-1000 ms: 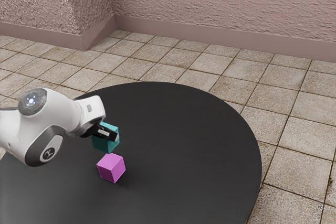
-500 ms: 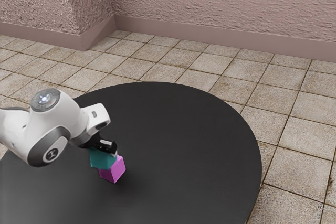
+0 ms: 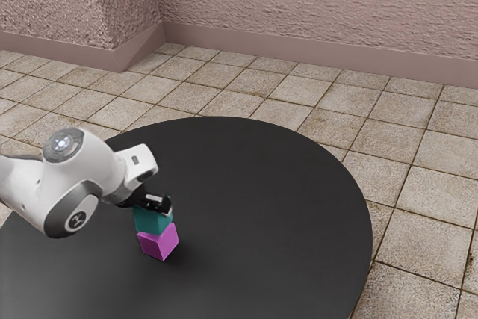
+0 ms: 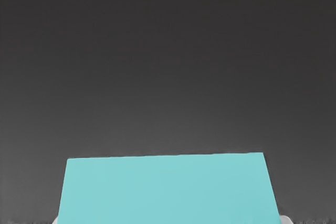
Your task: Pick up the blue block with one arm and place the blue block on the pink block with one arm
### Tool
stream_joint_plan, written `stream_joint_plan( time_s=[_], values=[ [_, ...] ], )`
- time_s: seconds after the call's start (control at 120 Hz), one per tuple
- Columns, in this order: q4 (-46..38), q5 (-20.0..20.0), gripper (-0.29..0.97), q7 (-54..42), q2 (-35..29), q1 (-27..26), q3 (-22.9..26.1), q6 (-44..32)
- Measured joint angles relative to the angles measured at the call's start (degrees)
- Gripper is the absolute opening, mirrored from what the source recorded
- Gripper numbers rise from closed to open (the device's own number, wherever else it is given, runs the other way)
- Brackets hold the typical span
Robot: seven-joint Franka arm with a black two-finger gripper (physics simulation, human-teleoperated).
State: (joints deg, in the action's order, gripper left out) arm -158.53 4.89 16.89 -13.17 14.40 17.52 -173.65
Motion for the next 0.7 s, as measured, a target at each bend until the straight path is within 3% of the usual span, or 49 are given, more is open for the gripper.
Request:
stream_joint_plan(
  time_s=[0.15,0.483,0.567,0.7],
  values=[
    [-0.38,0.00,0.38,-1.07,0.06,0.02,-0.02,-0.59],
    [1.14,-0.06,0.59,-4.57,0.06,0.06,-0.72,-0.31],
    [11.65,-0.25,0.61,-7.26,-0.01,0.10,-3.32,6.57],
    [38.48,-0.51,0.63,-12.05,0.31,-0.09,-5.82,29.77]
  ],
)
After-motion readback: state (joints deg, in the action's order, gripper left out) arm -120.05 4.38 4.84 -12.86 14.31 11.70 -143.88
